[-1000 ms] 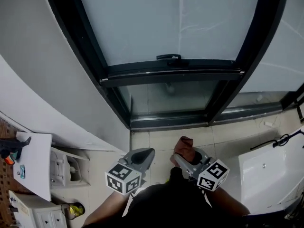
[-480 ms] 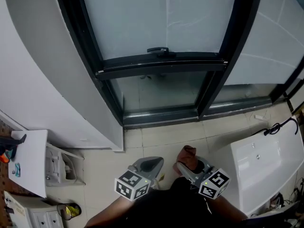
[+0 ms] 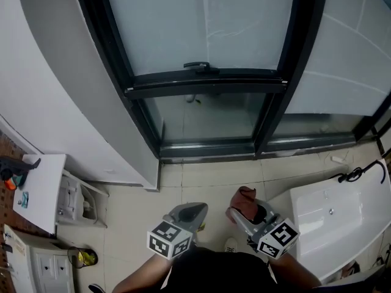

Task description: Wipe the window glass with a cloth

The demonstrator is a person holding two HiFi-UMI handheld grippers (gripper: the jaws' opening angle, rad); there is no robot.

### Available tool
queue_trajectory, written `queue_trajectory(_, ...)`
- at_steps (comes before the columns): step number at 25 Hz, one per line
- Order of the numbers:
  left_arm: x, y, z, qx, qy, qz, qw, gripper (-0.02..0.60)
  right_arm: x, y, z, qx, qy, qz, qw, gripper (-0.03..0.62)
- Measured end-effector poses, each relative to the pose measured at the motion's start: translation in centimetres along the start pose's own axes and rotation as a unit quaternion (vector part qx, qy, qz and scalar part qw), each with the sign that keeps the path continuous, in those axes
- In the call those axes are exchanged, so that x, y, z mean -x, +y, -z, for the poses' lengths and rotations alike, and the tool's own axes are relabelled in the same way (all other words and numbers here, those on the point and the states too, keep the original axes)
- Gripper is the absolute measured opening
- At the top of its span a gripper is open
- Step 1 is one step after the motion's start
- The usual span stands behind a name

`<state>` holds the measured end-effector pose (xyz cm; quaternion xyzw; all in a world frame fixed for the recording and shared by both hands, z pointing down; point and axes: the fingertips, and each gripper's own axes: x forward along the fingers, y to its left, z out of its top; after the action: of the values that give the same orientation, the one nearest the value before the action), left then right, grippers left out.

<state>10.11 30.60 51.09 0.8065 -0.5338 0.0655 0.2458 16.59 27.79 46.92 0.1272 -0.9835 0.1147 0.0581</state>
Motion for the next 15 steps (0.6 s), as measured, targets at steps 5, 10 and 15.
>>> queue_trajectory(5, -0.3, -3.5, 1.4, 0.016, -0.013, -0.034, 0.9992, 0.017, 3.9, 0.9, 2.0, -0.022, 0.004, -0.048, 0.999, 0.110)
queue_trajectory(10, 0.6, -3.8, 2.8, 0.028, -0.007, -0.069, 0.9972, 0.017, 4.4, 0.5, 3.0, -0.015, 0.010, -0.073, 0.997, 0.110)
queue_trajectory(15, 1.2, -3.1, 2.3, 0.008, 0.008, -0.058, 0.9982, 0.017, 3.8, 1.1, 1.2, -0.004, -0.019, -0.067, 0.998, 0.110)
